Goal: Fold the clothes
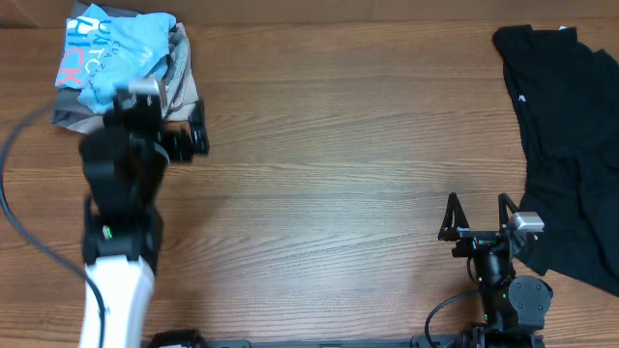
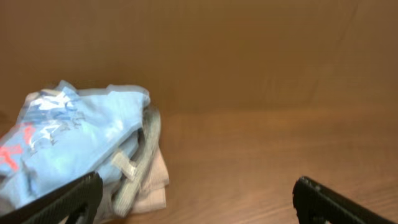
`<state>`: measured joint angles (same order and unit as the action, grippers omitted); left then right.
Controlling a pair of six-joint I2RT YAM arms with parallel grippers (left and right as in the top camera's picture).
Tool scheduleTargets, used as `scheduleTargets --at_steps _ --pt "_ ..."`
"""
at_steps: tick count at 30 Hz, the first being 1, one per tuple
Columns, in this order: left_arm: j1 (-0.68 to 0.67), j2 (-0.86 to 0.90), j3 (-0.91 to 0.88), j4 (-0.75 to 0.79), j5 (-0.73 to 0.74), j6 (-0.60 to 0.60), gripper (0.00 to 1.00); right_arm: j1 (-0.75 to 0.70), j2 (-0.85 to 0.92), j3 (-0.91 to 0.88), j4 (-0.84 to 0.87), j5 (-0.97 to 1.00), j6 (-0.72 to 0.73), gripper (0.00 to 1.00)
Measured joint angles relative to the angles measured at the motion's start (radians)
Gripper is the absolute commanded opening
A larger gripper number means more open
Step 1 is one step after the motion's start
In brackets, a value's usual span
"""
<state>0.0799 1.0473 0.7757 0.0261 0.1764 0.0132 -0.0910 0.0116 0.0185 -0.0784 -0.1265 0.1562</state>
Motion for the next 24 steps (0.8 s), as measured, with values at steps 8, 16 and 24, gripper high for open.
scheduleTargets --at_steps 8,16,24 --pt "0.0 -0.394 -0.452 0.218 -0.007 0.001 1.0 0.0 -0.001 0.0 -0.001 0.0 0.001 1.0" --pt "0.0 -0.702 -0.658 0.232 -0.043 0.0 1.0 0.0 -0.001 0.0 0.0 0.0 0.0 1.0" --pt "0.0 -0.892 -0.76 0.206 -0.068 0.0 1.0 0.0 -0.001 0.0 0.0 0.0 0.0 1.0"
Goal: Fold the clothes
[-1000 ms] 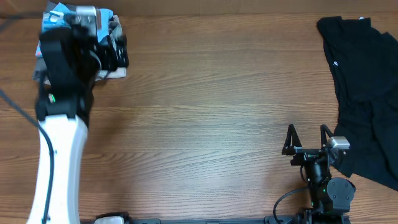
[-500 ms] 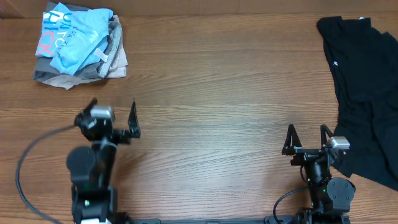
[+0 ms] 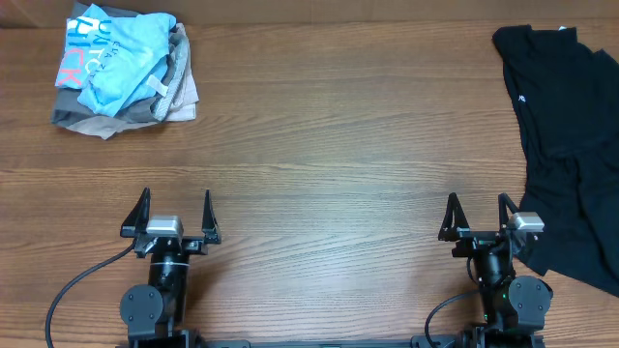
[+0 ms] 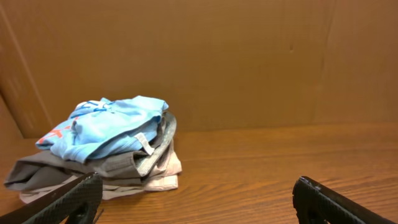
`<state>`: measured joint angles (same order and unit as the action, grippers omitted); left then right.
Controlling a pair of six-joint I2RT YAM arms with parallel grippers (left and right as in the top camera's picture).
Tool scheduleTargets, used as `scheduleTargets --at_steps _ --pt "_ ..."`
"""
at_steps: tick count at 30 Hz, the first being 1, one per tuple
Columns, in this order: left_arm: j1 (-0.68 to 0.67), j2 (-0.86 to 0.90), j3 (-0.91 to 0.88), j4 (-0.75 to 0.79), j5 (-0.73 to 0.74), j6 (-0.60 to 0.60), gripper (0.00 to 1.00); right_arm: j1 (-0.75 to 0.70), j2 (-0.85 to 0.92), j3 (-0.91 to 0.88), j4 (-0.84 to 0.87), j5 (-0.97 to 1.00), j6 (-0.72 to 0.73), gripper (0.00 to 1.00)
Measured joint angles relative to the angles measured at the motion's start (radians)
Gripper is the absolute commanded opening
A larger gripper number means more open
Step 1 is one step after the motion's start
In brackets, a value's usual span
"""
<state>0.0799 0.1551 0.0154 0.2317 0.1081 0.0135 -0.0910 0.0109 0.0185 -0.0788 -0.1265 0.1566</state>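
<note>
A stack of folded clothes (image 3: 121, 72), light blue on top over grey and beige pieces, lies at the far left corner; the left wrist view shows this stack (image 4: 102, 149) ahead on the wood. A black garment (image 3: 571, 145) lies unfolded along the right edge. My left gripper (image 3: 169, 215) rests open near the front left, its fingertips (image 4: 74, 199) wide apart with nothing between them. My right gripper (image 3: 479, 215) stands open near the front right, just beside the black garment's lower edge.
The wooden table (image 3: 338, 164) spans the whole overhead view. A brown cardboard wall (image 4: 236, 62) rises behind the stack. Black cables trail from both arm bases at the front edge.
My left arm was stretched out with its open gripper right beside the folded stack; now it is drawn back to the front left, gripper still open. The right arm has not moved.
</note>
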Motion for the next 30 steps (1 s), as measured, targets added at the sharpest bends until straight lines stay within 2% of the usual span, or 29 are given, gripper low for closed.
scheduleTargets --at_steps 3,11,30 --pt "0.0 -0.043 -0.002 -0.044 -0.013 0.0 1.0 0.0 0.0 0.0 0.0 0.0 0.0 1.0" --pt "0.0 -0.137 -0.007 -0.297 -0.042 0.0 1.0 0.0 0.0 0.0 0.0 0.0 0.0 1.0" --pt "0.0 -0.139 -0.007 -0.304 -0.053 0.0 1.0 0.0 0.0 0.0 0.0 0.0 0.0 1.0"
